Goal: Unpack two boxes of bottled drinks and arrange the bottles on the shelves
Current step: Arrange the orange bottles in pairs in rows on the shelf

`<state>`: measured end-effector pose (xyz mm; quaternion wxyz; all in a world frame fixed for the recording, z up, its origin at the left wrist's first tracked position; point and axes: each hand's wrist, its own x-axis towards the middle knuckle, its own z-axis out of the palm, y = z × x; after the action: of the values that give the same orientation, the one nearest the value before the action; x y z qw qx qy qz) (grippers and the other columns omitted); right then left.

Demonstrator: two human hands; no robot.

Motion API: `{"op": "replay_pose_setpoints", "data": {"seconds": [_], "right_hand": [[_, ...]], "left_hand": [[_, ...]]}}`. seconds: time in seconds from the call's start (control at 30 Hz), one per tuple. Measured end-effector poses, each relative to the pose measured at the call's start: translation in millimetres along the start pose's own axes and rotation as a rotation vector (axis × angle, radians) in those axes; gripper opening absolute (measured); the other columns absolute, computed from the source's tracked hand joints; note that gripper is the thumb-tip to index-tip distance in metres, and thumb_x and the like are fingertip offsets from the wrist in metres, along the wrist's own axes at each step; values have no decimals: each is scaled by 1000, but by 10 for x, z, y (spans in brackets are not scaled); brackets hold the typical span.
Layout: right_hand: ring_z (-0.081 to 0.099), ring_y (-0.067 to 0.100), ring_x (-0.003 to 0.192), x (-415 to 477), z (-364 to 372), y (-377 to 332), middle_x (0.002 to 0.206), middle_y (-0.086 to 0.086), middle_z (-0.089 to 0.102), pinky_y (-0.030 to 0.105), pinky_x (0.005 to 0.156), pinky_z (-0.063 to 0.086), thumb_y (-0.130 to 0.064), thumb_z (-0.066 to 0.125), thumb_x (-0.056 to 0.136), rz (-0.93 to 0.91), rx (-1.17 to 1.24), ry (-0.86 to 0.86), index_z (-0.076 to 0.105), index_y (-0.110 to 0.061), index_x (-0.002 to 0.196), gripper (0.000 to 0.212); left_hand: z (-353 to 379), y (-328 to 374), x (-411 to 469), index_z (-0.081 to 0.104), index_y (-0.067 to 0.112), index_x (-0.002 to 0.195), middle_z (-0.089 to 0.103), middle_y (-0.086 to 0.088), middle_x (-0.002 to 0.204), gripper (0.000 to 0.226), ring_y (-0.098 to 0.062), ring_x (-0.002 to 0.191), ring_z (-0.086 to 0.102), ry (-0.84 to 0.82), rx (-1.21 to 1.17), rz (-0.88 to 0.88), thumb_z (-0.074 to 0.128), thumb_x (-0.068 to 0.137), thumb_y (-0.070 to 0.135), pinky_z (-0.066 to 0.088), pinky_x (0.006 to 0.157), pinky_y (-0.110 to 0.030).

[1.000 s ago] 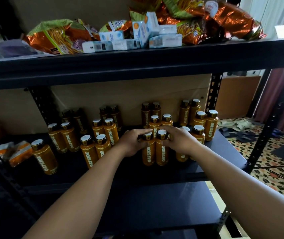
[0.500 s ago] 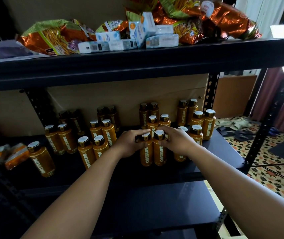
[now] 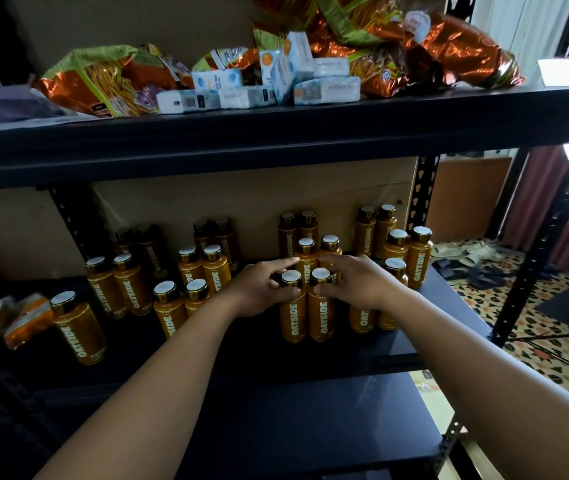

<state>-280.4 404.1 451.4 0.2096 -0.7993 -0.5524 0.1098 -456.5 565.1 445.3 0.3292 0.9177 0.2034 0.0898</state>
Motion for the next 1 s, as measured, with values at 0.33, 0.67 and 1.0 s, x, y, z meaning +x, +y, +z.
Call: {"op": "replay_pose_setpoints", "data": {"seconds": [0.33, 0.67, 1.0], "right_hand": [[59, 15, 123, 260, -659, -94, 139, -3, 63, 33, 99, 47, -51, 62, 98, -65, -150, -6, 52, -29, 145, 53], [52, 18, 128, 818, -661, 421, 148, -4, 53, 38, 111, 42, -43, 71, 94, 29, -150, -89, 49, -27, 149, 62], [59, 23, 122, 1150, -328, 696, 134, 1, 63, 46, 103, 51, -30, 82, 84, 25, 5, -52, 62, -23, 137, 57]], "left_hand": [[-507, 208, 309, 43, 36, 151, 60, -1, 138, 62, -17, 123, 56, -68, 174, -22, 66, 95, 47, 47, 105, -42], [-354, 265, 914, 33, 37, 155, 43, -4, 153, 68, -21, 132, 49, -100, 179, -75, 67, 97, 33, 40, 93, -30], [-58, -60, 1244, 43, 35, 151, 40, -1, 154, 59, -21, 128, 52, -25, 165, -81, 66, 98, 23, 41, 87, -26]]}}
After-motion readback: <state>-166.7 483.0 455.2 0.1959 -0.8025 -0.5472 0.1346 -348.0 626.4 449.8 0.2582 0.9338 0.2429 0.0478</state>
